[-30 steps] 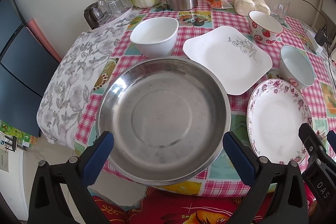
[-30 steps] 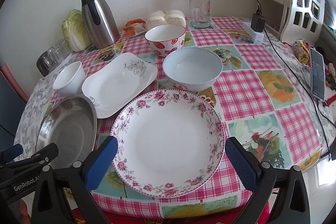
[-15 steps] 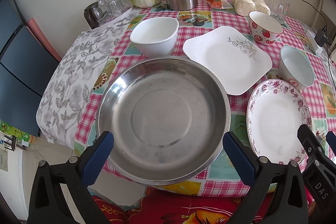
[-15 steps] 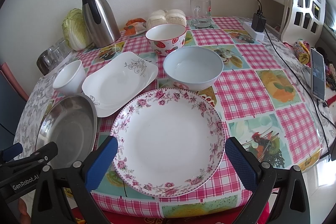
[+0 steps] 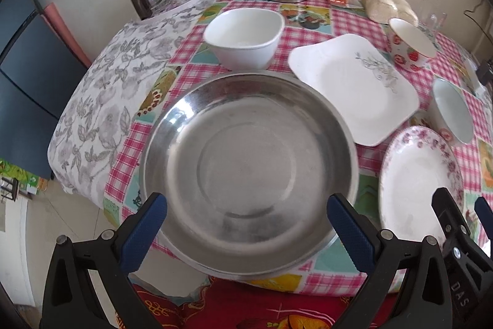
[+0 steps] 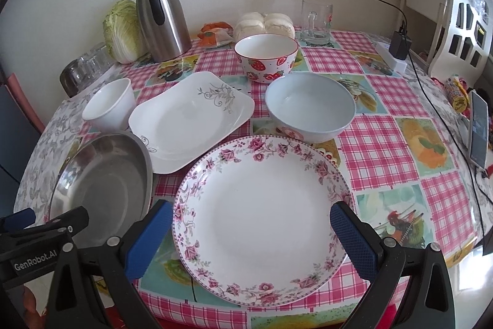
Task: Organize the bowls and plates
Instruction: 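Move both grippers to the steel basin rim and close them on it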
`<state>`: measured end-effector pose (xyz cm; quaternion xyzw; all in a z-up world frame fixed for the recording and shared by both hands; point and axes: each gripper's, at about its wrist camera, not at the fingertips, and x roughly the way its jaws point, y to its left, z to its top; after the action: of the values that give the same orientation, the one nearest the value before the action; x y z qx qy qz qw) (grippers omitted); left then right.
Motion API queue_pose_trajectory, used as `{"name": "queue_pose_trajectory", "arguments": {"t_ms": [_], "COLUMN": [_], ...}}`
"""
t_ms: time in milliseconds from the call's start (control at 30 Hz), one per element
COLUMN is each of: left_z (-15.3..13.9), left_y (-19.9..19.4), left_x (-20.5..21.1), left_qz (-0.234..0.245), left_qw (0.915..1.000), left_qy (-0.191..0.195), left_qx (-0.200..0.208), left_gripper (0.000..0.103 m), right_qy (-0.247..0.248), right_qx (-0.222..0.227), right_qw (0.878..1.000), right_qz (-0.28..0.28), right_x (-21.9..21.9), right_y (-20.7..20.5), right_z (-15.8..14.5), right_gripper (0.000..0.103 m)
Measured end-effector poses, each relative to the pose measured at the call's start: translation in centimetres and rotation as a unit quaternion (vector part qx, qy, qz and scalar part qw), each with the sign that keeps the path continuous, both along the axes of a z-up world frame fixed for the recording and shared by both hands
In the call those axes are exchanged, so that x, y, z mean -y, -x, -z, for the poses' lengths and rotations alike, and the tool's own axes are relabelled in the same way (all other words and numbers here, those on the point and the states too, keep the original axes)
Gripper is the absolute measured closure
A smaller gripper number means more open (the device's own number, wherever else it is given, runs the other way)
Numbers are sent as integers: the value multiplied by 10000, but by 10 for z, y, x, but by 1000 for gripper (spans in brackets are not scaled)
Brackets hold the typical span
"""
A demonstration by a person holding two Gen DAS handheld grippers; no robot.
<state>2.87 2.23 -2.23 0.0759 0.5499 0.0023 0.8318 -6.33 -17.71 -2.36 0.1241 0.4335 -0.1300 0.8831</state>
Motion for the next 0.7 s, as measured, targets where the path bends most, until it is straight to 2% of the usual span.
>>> {"name": "queue_pose_trajectory", "arguments": {"t_ms": [100,267,533,700], "left_z": [6,10,4,15], "left_y": [-15,-35,-55,-62], "left_x": [-7,-10,-12,-21], "left_qz": [-209,-494,-946,-1039], "left_qw": [9996,9983,9953,9930], "left_qy": [-101,-8,211,548], "left_qx": [-172,-324,28,-109], "left_gripper": [0,0,0,0], "right_qy": [-59,-128,-457,-568], "right_qx": [45,134,142,195], "right_qw": [9999,9995,9987,9979], "right_qz": [-127,-245,-195,-238], "right_x": [-5,-9,-2,-1], "right_y": [-10,-21,-39,-43], "right_z": [1,3,13,14], "right_gripper": [0,0,0,0]}}
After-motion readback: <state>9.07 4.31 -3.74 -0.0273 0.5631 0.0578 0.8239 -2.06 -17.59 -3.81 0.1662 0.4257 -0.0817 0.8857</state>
